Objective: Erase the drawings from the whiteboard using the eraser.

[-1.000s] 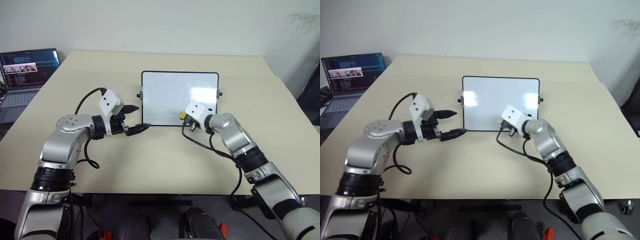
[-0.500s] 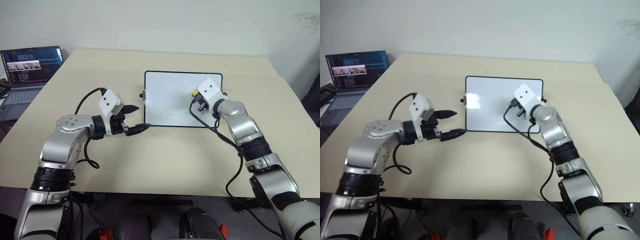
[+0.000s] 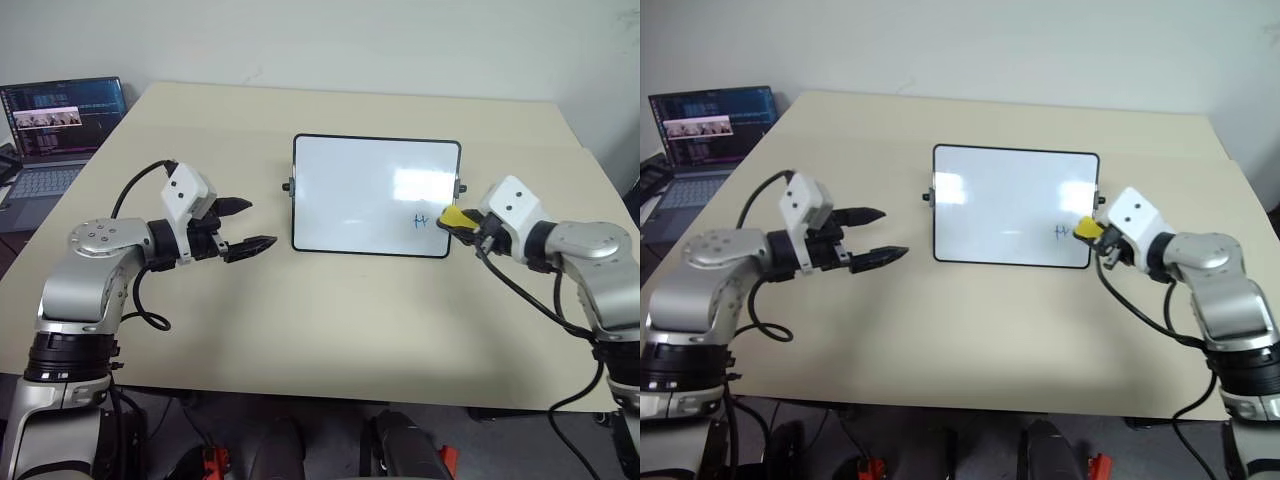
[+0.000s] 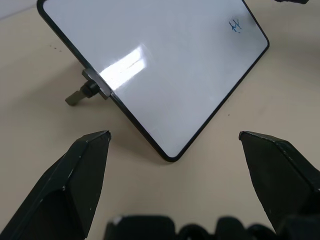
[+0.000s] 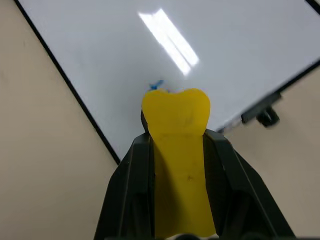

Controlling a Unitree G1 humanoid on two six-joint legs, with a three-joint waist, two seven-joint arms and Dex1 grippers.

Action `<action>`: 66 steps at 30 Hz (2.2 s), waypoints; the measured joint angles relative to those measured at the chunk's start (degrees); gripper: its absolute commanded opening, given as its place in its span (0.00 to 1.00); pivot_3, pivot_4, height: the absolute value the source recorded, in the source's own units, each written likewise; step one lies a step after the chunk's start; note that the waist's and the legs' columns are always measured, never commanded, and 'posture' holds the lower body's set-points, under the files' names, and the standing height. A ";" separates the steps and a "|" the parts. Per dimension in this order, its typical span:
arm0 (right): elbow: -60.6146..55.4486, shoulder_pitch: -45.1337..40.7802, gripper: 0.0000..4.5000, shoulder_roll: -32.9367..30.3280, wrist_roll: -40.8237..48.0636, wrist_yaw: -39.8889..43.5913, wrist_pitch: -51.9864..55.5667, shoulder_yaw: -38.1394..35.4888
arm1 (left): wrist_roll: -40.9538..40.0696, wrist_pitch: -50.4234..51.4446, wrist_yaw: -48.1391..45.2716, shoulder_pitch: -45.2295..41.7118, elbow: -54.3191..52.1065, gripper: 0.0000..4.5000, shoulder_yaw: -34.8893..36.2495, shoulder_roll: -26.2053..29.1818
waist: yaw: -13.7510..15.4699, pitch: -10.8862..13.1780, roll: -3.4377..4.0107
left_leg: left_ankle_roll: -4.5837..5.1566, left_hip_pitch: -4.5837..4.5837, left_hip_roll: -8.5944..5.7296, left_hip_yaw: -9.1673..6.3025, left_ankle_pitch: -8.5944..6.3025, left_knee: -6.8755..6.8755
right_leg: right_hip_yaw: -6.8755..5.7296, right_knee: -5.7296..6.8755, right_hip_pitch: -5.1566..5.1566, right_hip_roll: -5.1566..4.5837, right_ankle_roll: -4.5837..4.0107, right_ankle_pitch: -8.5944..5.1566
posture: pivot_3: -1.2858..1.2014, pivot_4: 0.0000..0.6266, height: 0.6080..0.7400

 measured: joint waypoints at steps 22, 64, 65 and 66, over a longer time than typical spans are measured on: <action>-0.57 0.79 0.22 -1.58 0.67 0.14 -0.79 -0.63 | 0.77 -1.05 -0.10 0.02 0.02 1.00 -1.17 -0.14 | 0.38 0.00 -0.01 | -0.01 0.03 0.00 -0.04 0.01 0.13 | -0.04 0.04 0.11 0.00 0.01 0.01 | 0.52 0.24 1.00; 23.85 -9.41 0.22 20.02 -13.31 -20.61 -10.84 12.44 | 1.99 -1.22 0.07 -1.91 -0.55 1.00 -6.66 -6.29 | -1.32 -0.17 -0.27 | 0.03 1.98 0.00 0.05 0.09 0.27 | 0.19 0.03 2.08 0.06 0.49 0.10 | 0.52 0.24 1.00; 25.85 -11.27 0.22 20.33 -13.57 -23.17 -10.54 10.91 | 1.99 -1.25 0.08 -1.97 -0.45 1.00 -6.66 -6.29 | -1.32 -0.17 -0.27 | 0.03 1.99 0.00 0.06 0.09 0.27 | 0.19 0.03 2.08 0.05 0.49 0.10 | 0.52 0.24 1.00; 26.71 -12.13 0.22 20.36 -13.75 -24.36 -10.37 10.15 | 1.98 -1.25 0.08 -1.99 -0.32 1.00 -6.66 -6.30 | -1.31 -0.17 -0.27 | 0.03 1.98 0.00 0.06 0.09 0.27 | 0.19 0.02 2.08 0.05 0.49 0.10 | 0.52 0.24 1.00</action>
